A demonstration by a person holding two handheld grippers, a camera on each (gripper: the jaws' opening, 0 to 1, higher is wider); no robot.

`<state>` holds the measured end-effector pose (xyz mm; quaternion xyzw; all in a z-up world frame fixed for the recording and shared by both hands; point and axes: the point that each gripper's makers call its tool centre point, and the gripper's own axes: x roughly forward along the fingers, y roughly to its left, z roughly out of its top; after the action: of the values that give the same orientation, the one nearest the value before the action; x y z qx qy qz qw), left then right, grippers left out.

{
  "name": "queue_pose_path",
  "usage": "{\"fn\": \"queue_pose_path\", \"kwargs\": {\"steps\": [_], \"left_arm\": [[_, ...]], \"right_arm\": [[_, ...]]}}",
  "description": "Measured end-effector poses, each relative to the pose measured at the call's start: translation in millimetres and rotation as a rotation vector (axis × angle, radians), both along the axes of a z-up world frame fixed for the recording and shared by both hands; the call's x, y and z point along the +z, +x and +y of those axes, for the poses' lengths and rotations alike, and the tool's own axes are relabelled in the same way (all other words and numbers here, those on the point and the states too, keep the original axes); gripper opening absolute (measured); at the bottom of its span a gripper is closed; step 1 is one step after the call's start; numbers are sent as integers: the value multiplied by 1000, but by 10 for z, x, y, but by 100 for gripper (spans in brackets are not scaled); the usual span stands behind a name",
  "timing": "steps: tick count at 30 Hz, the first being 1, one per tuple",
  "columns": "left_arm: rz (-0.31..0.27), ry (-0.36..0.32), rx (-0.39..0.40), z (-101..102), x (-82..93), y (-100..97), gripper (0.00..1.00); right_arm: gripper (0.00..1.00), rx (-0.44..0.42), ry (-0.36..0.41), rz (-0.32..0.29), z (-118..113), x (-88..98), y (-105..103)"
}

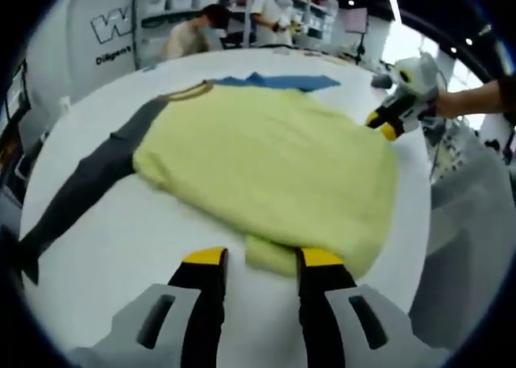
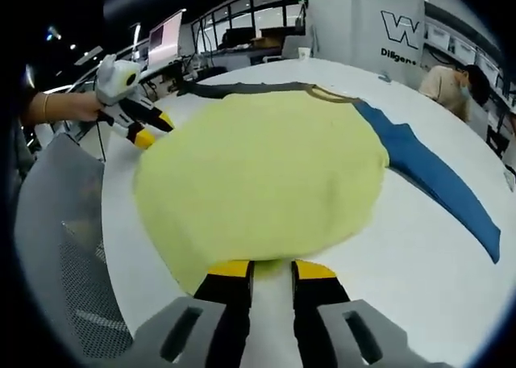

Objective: Fold the garment on the visible template until the final outline fits inside the template.

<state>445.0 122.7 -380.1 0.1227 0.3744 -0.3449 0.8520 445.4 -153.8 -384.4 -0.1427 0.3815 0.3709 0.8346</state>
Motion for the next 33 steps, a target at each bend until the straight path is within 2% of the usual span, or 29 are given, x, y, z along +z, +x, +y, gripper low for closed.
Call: {"fn": "queue_pose_path", "kwargs": {"steps": [4, 10, 15, 17, 18, 21, 24, 25, 26, 27, 31, 33], "left_arm": [[4, -1, -10, -32, -8, -11, 16], [39, -20, -17, -77, -67, -31, 9], [37, -45, -33, -165, -68, -23, 3], [49, -49, -2, -123, -68, -30, 2], [59, -76, 25, -107, -35, -40, 2], [91, -107, 103, 63, -18, -124, 2], [95, -114, 119, 75, 2, -144, 1], [95, -114, 134, 117, 27, -172, 1], [112, -190, 214, 237, 87, -209, 0], [126, -238, 243, 252, 119, -247, 0], [133, -260, 295, 370, 174, -348, 0], [131, -295, 320, 374, 218, -352, 0]], "right_arm": [[0, -1, 7, 8, 24, -30, 7], [0, -5, 7, 15, 52, -59, 9], [0, -18, 23, 15, 71, -75, 16], [0, -18, 22, 20, 70, -61, 16], [0, -22, 21, 21, 51, -38, 11], [0, -67, 25, 11, -70, 37, -48], [0, -77, 24, 9, -93, 51, -59], [0, -127, 43, 2, -170, 88, -89], [0, -136, 46, 3, -187, 99, -110], [0, -163, 50, -3, -246, 124, -161], [0, -233, 74, 0, -321, 164, -297], [0, -258, 77, -6, -371, 171, -307]]}}
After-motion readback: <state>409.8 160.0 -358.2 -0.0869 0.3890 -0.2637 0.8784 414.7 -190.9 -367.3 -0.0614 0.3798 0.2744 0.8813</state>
